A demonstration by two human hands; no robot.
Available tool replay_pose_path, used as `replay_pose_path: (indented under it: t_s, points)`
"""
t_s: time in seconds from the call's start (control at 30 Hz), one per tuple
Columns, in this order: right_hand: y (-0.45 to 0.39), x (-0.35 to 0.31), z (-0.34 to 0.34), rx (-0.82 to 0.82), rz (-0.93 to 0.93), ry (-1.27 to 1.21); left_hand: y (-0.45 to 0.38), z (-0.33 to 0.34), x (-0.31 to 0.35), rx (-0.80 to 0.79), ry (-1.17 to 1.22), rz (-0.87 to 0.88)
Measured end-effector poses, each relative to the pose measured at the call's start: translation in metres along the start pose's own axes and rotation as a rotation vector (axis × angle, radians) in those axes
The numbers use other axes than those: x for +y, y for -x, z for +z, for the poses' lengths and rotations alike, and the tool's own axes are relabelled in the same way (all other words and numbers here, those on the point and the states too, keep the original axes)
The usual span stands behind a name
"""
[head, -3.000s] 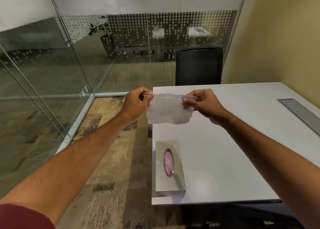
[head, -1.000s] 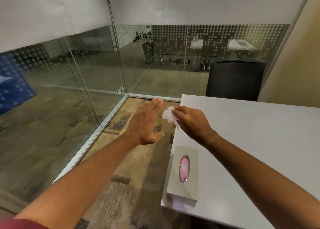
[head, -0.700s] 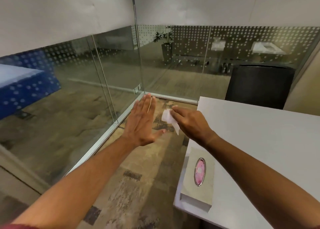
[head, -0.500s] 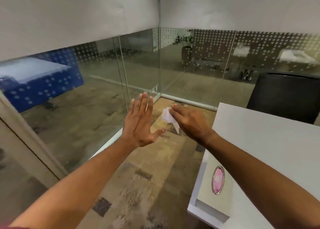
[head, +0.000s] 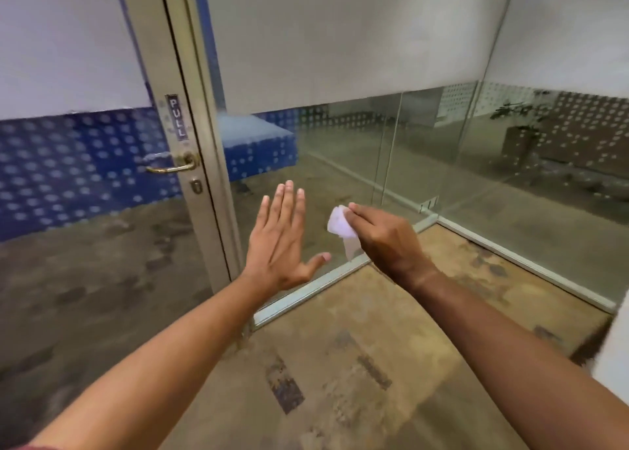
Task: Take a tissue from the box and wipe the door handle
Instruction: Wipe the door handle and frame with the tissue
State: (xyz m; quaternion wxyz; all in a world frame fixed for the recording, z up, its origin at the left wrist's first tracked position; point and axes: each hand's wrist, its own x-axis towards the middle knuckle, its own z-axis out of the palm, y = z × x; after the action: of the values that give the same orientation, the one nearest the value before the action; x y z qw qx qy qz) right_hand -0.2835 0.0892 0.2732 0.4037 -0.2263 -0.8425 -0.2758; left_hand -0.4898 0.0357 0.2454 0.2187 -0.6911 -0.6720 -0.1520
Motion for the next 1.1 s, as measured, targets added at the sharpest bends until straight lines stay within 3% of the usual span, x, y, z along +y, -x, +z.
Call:
replay_pose_path:
  t_s: [0.43,1.1]
  points:
    - [-0.127,-0.106,0.154,0.048,-0.059,-0.295,0.034,0.02,-0.196,-0.011,-0.149,-0.303]
    - [-0.283,-0.147,0.395,-0.151,-0.092,-0.667,-0.041,0.115,-0.399,-0.131,-0.269,-0.56]
